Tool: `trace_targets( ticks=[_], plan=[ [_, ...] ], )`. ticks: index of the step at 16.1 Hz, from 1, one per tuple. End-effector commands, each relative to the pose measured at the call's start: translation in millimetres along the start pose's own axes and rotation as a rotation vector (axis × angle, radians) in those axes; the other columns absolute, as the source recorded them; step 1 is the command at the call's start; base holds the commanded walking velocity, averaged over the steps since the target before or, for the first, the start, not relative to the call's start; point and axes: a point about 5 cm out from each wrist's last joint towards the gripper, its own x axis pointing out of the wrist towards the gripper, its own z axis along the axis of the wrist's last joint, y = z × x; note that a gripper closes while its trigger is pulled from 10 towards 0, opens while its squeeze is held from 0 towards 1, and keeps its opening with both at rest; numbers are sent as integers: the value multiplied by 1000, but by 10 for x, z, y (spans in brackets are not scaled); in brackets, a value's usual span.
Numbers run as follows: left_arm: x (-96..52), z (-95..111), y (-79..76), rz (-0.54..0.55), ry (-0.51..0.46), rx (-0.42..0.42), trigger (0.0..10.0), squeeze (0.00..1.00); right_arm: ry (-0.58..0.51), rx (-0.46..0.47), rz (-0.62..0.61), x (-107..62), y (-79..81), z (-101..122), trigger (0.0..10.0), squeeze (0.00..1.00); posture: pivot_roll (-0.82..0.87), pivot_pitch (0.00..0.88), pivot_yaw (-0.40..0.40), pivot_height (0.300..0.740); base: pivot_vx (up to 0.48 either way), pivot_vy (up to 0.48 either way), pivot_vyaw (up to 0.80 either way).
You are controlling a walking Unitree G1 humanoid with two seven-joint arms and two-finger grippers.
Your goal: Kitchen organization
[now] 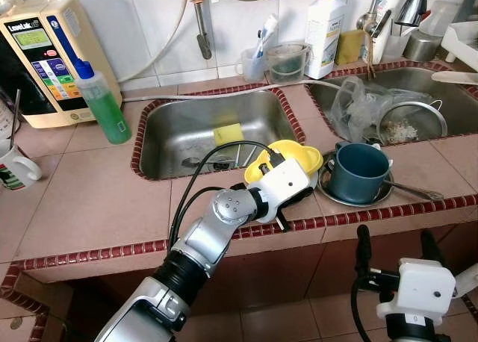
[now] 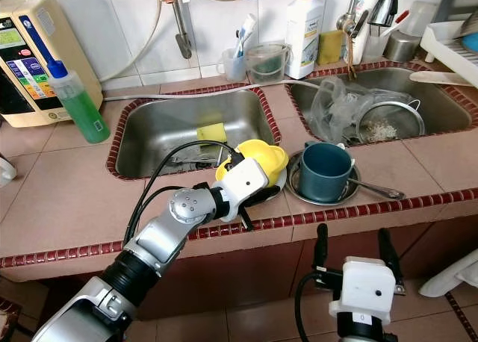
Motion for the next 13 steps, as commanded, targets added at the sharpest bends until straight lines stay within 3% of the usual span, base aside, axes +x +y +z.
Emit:
trace_targets(
  ticks=[1,10,13],
  plan=[
    [-46,-51,94,28,20,-7,0,0,19,2,-1,-7,-1,-28,10000,0,-324,71,130,740,0,0,0],
    [-39,-49,128,40,19,-22,0,0,19,2,3,0,-13,-22,10000,0,-322,78,123,740,0,0,0],
    [-39,-43,147,46,18,-25,0,0,46,51,96,-7,55,-26,10000,0,-321,76,121,740,0,0,0]
  ],
)
